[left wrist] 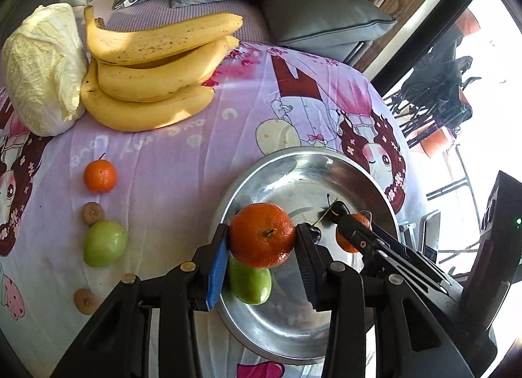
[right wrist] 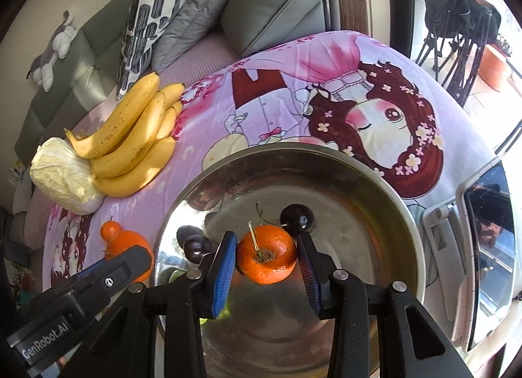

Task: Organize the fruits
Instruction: 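Carry both tangerines in the two tools over the steel bowl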

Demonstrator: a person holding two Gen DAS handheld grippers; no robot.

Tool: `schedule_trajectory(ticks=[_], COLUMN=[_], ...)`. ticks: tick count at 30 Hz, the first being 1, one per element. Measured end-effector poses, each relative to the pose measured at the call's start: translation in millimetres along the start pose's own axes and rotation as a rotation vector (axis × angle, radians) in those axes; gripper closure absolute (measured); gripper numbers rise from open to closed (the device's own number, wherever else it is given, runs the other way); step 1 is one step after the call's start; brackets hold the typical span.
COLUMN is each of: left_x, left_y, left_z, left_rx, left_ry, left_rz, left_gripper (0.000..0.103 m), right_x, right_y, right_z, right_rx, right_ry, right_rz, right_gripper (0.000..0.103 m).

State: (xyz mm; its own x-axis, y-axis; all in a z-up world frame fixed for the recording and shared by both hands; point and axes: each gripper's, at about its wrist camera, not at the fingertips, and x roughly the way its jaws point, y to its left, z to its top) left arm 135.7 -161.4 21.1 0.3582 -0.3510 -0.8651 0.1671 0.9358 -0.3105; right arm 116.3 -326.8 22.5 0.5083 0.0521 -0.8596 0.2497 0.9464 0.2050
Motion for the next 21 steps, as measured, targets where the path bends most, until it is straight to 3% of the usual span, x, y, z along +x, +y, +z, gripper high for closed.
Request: schedule_trajectory(ticks=[10, 21], left_x=[16.0, 29.1], left_y=[-27.0, -36.1], left_z=[-13.2, -21.8], left_rx=[0.074, 0.099], left_ry=[0.034, 0.074], left_rz=[0.001, 0.005], left_gripper=[0.061, 0.061], right_x=[-4.5, 5.7], right_y=[-23.2, -31.5], right_z=[3.7, 1.5], right_rx=[0.051, 0.050], right_ry=[-0.016, 0.027], right_rz=[-0.050, -0.121], right_gripper=[0.062, 0.062])
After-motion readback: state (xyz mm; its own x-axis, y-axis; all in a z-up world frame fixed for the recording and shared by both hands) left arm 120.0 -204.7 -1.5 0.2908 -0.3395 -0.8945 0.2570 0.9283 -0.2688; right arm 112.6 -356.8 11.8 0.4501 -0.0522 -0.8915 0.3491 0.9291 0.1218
